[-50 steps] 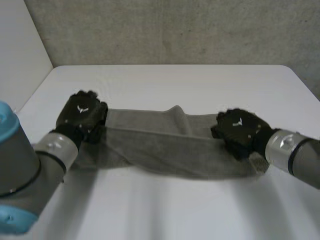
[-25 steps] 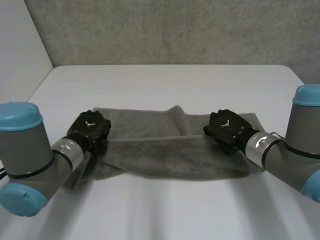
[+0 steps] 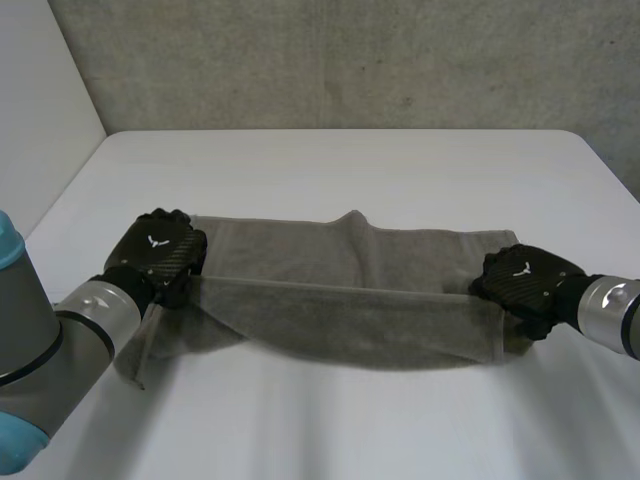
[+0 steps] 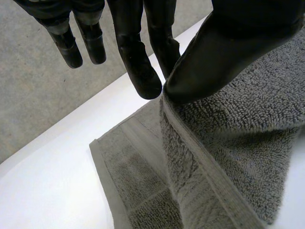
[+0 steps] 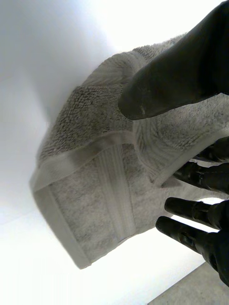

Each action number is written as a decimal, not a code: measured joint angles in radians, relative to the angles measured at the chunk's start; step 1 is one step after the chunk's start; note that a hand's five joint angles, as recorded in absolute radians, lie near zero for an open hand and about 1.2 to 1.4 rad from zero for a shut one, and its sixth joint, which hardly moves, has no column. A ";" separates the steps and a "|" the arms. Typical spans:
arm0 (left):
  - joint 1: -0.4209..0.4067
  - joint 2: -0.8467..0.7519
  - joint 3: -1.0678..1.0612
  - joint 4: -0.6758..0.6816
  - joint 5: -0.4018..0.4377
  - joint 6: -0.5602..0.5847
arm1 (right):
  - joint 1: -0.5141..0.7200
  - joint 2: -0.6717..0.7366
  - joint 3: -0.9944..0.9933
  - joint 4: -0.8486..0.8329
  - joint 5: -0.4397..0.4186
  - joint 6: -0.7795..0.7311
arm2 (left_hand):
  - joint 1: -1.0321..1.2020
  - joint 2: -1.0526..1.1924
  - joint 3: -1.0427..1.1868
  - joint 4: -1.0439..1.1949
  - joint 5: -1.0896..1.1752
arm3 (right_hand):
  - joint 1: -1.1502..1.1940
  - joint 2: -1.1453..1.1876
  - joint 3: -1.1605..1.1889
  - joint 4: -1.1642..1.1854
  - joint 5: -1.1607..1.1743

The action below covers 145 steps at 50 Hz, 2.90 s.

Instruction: Fold the towel.

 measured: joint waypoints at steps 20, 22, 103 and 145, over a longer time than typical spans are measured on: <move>0.000 0.027 -0.026 -0.001 -0.003 -0.003 | -0.031 -0.047 0.061 -0.034 -0.069 0.075 | 0.000 0.000 0.000 0.000 0.012 | 0.374 0.325 0.000 0.000 0.363; 0.001 0.039 -0.031 -0.003 -0.002 -0.003 | -0.042 -0.067 0.063 -0.033 -0.068 0.077 | 0.000 0.000 0.000 0.000 0.012 | 0.374 0.325 0.000 0.000 0.363; -0.016 -0.623 0.674 0.174 0.071 -0.013 | 0.063 0.451 -0.480 -0.477 0.165 0.088 | 0.000 0.004 0.000 0.000 0.028 | 0.374 0.378 0.000 0.000 0.380; -0.042 -0.326 0.386 0.145 -0.060 -0.025 | 0.074 0.097 -0.176 -0.653 0.165 0.303 | -0.884 -1.013 0.000 0.000 -1.037 | -0.704 -0.691 0.000 0.000 -0.732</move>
